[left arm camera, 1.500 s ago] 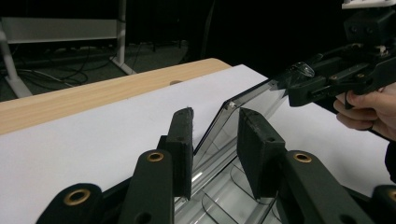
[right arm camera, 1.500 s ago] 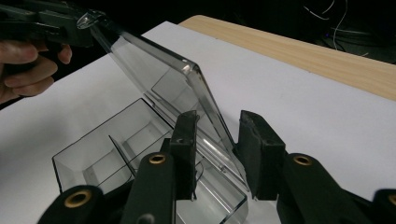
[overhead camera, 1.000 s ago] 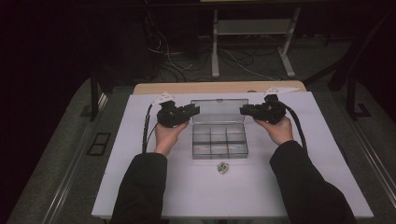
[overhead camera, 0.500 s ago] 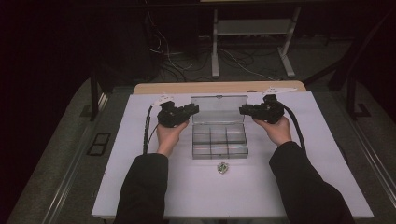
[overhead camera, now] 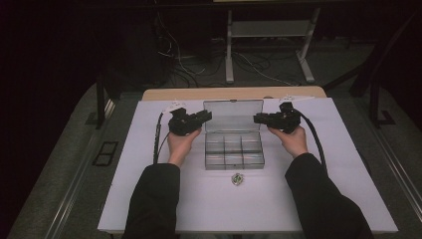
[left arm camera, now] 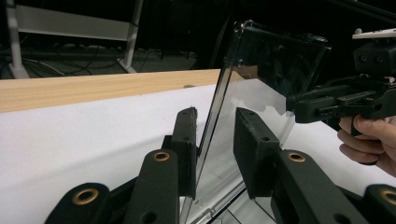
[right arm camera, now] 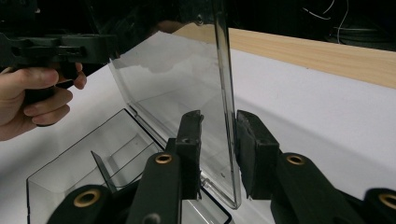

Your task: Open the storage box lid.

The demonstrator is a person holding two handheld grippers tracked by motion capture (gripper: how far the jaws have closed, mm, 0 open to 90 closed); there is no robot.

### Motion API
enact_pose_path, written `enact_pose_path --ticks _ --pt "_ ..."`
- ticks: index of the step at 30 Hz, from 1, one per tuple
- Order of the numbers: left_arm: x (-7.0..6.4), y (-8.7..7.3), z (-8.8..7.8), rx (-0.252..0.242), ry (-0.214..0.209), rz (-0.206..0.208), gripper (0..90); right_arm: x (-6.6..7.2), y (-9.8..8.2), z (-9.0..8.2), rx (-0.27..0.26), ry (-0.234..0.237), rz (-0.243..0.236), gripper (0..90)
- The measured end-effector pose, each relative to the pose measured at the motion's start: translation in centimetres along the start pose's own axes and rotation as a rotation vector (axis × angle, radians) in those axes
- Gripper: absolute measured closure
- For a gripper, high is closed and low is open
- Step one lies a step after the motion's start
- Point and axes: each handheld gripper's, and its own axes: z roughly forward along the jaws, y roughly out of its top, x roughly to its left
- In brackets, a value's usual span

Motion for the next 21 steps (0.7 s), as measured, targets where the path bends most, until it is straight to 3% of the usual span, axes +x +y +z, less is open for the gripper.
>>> enact_pose_path --ticks 21 --pt "1.6 -2.6 0.7 0.086 -0.002 -0.041 69.4 -0.7 -0.2 0.6 -0.023 -0.006 0.019 74.1"
